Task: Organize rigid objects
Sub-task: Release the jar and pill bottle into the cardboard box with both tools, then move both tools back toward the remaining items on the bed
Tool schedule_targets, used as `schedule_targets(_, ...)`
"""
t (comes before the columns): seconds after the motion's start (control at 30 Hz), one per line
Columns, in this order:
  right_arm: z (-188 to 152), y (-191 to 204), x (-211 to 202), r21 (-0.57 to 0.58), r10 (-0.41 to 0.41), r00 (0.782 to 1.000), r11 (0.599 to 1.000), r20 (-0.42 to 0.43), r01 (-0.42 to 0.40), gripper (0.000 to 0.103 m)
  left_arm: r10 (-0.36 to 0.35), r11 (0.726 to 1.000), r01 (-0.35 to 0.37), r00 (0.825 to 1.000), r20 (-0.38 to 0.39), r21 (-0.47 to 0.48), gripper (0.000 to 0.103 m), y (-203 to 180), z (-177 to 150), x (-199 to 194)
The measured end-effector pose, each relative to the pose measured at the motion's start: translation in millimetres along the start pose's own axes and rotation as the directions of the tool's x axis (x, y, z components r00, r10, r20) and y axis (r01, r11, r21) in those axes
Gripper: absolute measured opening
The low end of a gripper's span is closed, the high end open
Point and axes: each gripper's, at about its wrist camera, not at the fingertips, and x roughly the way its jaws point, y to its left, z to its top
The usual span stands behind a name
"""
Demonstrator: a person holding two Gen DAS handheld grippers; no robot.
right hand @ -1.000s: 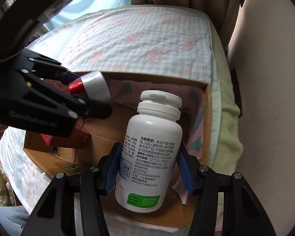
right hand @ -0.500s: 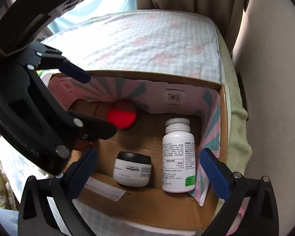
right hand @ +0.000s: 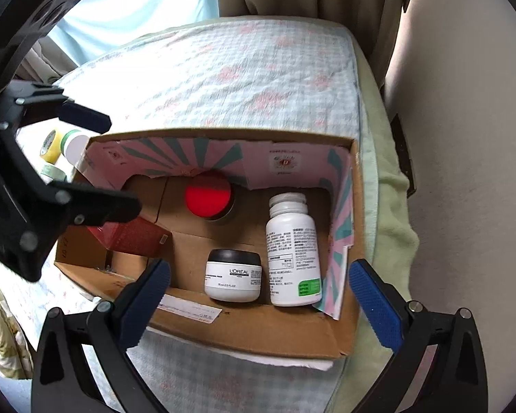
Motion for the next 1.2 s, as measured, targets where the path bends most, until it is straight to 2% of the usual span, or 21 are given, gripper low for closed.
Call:
schedule_targets(0.33, 13, 25, -56, -0.089, -0.053, 0.998, 0.995, 0.024, 0.055, 0.103, 0.020, 0.999, -0.017, 0.997, 0.070, -0.039, 0.103, -6, -31, -71)
schedule_targets(0.6, 30, 60, -101, -0.136, -0.024, 0.999, 0.990, 0.039, 0.029, 0.103, 0.066, 0.988, -0.045, 0.987, 0.147, -0.145, 0.103, 13, -86, -140)
schedule_targets(0.9, 53, 125, -133, -0.186, 0.025, 0.998, 0.982, 0.060, -0.013, 0.103, 0.163, 0.948, -0.092, 0.963, 0.216, -0.305, 0.103, 67, -161, -199)
schedule_targets(1.2, 67, 203, -140, -0.206, 0.074, 0.997, 0.977, 0.039, -0.064, 0.103, 0.254, 0.886, -0.130, 0.939, 0.232, -0.445, 0.103, 156, -243, -241)
